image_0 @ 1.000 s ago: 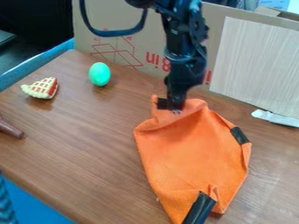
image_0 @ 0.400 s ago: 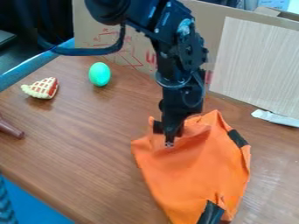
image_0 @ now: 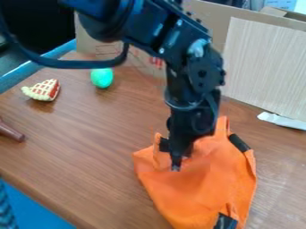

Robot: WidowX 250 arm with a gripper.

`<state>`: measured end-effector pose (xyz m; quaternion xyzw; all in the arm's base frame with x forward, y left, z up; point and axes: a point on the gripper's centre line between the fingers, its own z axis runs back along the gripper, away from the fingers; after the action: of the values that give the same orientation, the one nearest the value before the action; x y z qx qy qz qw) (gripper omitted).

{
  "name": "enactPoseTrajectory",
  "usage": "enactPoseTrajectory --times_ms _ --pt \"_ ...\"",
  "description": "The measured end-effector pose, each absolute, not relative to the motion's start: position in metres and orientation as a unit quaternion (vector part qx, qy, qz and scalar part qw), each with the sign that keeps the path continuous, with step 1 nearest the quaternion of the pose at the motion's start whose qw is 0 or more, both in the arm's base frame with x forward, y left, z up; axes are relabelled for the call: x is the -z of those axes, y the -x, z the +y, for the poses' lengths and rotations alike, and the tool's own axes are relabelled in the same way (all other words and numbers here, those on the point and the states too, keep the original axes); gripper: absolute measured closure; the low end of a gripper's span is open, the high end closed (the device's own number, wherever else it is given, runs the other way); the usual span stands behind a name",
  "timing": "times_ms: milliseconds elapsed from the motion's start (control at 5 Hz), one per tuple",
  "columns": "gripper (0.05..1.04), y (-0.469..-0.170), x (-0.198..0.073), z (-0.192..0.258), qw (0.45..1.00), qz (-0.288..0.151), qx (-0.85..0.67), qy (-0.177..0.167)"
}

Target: Fold the cloth from top left to bottom right

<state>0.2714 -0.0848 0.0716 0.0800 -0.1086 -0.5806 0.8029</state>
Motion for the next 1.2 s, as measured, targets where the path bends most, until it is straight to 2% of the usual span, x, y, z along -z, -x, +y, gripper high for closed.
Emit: enactPoseTrajectory --times_ms 800,1200 --pt "1.015 -0.251 -0.084 -0.131 0.788 -0.113 0.595 -0.106" --pt "1.015 -0.232 -0.073 -0.146 0.773 -0.108 0.613 -0.117"
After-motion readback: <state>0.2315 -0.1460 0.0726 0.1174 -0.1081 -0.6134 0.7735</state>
